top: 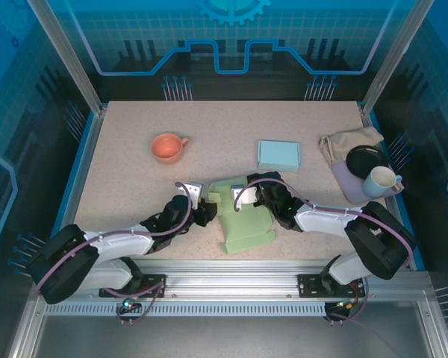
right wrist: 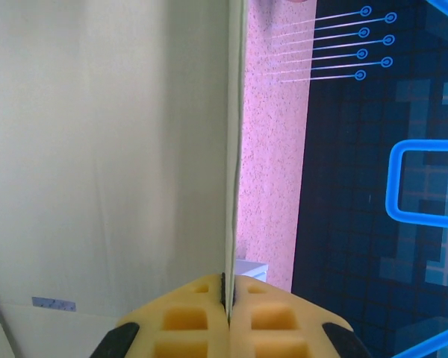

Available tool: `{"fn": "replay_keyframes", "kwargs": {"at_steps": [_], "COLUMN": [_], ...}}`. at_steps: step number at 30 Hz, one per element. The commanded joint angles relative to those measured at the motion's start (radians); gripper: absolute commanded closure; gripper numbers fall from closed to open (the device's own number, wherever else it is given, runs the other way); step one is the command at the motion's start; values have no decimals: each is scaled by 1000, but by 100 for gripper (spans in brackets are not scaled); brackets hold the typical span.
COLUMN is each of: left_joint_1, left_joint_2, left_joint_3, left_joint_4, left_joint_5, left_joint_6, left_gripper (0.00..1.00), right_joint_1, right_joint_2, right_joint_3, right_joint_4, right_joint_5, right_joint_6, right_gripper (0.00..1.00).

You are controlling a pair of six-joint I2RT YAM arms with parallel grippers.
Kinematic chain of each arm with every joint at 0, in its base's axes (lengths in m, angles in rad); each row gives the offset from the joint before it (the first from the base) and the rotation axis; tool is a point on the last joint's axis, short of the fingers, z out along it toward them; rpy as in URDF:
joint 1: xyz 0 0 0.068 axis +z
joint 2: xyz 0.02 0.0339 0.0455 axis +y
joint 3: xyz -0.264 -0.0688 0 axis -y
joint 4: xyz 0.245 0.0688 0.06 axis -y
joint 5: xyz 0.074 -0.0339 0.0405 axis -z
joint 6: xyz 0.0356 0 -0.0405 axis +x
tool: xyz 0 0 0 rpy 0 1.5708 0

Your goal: Fold the paper box

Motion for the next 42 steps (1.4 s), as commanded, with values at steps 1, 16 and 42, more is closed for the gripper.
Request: {"fn": "replay_keyframes", "kwargs": {"at_steps": [1, 16, 42], "left_joint_1": [-27, -88, -130], "left_joint_2": [26, 164, 273], "left_joint_3": [24, 55, 140], "left_joint_4": [-4, 45, 7], "left_joint_5": [-73, -217, -515], "left_joint_6": [-56, -90, -68], "left_gripper": [49, 49, 59], "right_joint_1": [22, 48, 114], "right_joint_2": [14, 35, 60], "right_joint_3": [-8, -27, -35], "right_joint_4": [25, 62, 48], "right_joint_5": [-2, 42, 145], "right_joint_6": [-10, -23, -14], "right_gripper": [100, 100, 100]}}
